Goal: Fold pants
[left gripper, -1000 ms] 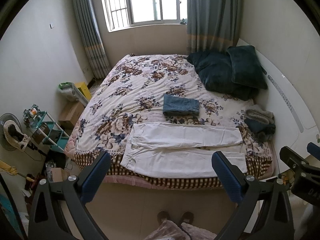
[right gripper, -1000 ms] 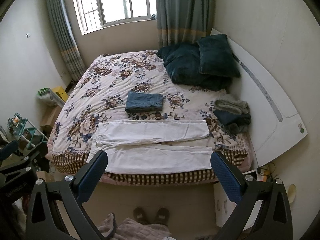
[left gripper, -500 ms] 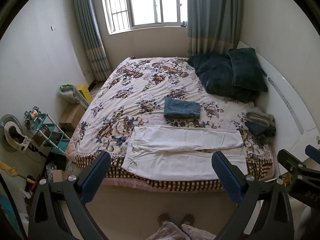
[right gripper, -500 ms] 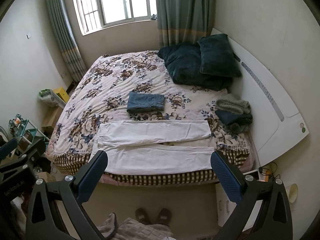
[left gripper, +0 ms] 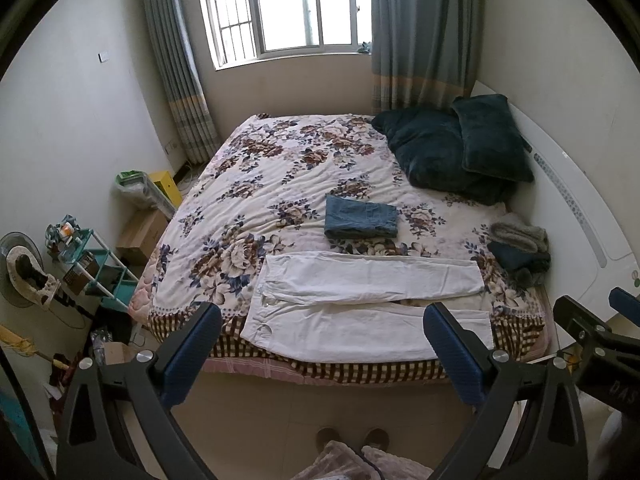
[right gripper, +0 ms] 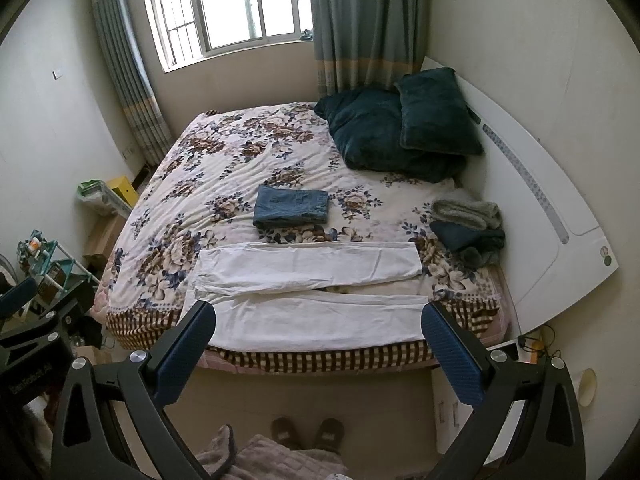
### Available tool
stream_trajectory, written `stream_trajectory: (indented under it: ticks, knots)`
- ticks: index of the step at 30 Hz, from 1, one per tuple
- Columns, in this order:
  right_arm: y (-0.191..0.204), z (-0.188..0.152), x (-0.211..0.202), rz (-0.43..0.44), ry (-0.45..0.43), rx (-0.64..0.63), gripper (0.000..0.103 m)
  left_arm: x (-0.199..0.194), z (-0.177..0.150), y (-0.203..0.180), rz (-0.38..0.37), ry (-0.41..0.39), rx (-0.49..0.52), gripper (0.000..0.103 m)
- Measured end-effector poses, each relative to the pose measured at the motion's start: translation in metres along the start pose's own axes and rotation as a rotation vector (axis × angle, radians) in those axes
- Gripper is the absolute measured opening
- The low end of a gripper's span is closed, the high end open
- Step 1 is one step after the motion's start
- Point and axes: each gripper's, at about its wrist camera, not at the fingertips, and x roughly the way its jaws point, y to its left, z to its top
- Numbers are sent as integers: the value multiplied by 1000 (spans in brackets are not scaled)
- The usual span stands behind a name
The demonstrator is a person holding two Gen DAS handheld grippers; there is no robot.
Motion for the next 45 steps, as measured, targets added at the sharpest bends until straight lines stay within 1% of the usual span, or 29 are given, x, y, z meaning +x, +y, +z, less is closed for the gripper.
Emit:
stream_trajectory:
  ticks: [16, 18, 23, 26, 29, 33, 34, 37, 41, 45]
  knots:
    - [1, 0, 0, 2, -2, 1, 103, 0, -5, 1, -1, -1, -1, 102]
    - [2, -1, 0, 3, -1, 1, 103, 0, -2, -1, 1, 0, -1, 103]
    - [-5, 8, 6, 16, 5, -5, 103, 1, 0, -4, 6, 1, -9, 102]
    - [-2, 7, 6, 15, 2, -3, 103, 6, 2, -8, 18, 3, -17, 102]
    - [-10, 11, 15, 15, -2, 7, 103, 20, -4, -14, 35, 4, -23, 103]
    - [-25, 18, 46, 14, 14, 20, 103, 49, -5, -24, 73, 5, -44, 103]
    - [-30, 20, 59, 11, 19, 21, 103, 61, -5, -27, 92, 21, -46, 103]
    - [-42, 25, 101, 0, 67, 3, 103, 89, -8, -34, 113, 60, -61, 103]
    - [-54, 26, 153, -32, 107, -13, 103, 136, -11, -44, 109, 145, -81, 103]
    - [-64, 26, 208, -40, 174, -9, 103, 180, -7, -52, 110, 201, -81, 103]
